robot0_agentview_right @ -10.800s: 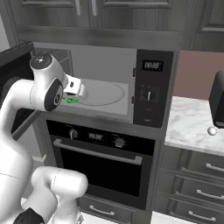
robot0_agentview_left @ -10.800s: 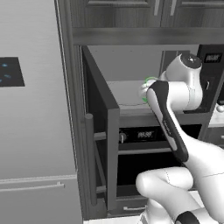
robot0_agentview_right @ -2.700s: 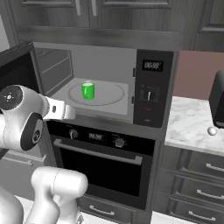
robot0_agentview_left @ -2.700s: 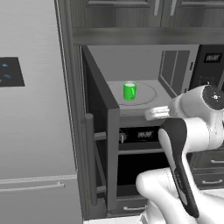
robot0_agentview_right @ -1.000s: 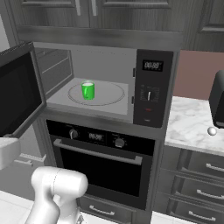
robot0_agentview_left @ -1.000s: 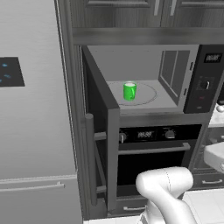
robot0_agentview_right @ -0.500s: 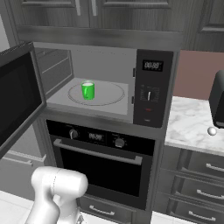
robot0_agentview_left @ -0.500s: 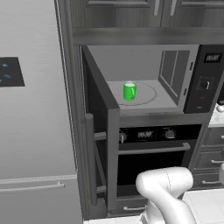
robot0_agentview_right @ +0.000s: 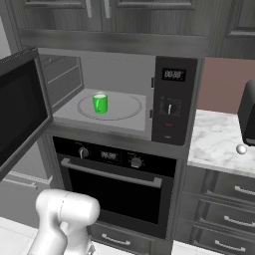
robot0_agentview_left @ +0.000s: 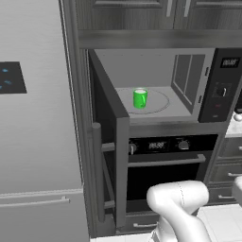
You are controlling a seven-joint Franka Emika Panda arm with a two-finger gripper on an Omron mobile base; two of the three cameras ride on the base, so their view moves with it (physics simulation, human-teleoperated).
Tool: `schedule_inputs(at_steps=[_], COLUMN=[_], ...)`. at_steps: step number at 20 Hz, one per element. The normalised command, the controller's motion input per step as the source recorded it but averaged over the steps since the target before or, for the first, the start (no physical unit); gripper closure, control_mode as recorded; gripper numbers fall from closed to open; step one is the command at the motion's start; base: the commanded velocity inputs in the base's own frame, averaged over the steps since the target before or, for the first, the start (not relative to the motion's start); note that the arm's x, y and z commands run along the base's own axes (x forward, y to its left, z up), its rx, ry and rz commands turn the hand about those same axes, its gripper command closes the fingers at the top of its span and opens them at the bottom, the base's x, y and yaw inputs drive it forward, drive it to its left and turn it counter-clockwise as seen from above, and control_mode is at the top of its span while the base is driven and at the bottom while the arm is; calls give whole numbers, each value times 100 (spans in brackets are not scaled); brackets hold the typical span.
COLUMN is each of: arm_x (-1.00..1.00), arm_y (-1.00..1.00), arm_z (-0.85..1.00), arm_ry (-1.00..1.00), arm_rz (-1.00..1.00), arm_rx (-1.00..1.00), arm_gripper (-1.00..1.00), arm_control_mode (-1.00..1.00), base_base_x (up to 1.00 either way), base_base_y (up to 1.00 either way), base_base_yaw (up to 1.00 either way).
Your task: Pick the mug from the counter and place it inside the microwave. Then close the microwave.
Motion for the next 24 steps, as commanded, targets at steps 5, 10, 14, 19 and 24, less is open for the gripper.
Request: schedule_inputs(at_steps=[5,10,14,19,24], arm_x=[0,0,-32,-18,0], arm_y=[13,46,50,43,38], arm_z=[-14,-2,0,-6,-18], arm_ry=[-9,-13,-23,-15,-1], arm_rz=[-18,-15,-12,-13,-14], arm_rx=[-3,-4,-5,-4,-3], arm_gripper=[-100,-100,-100,-100,-100], arm_control_mode=[-100,-100,-100,-100,-100], base_base_x=[0,0,0,0,0], base_base_y=[0,0,0,0,0], base_base_yaw=[0,0,0,0,0])
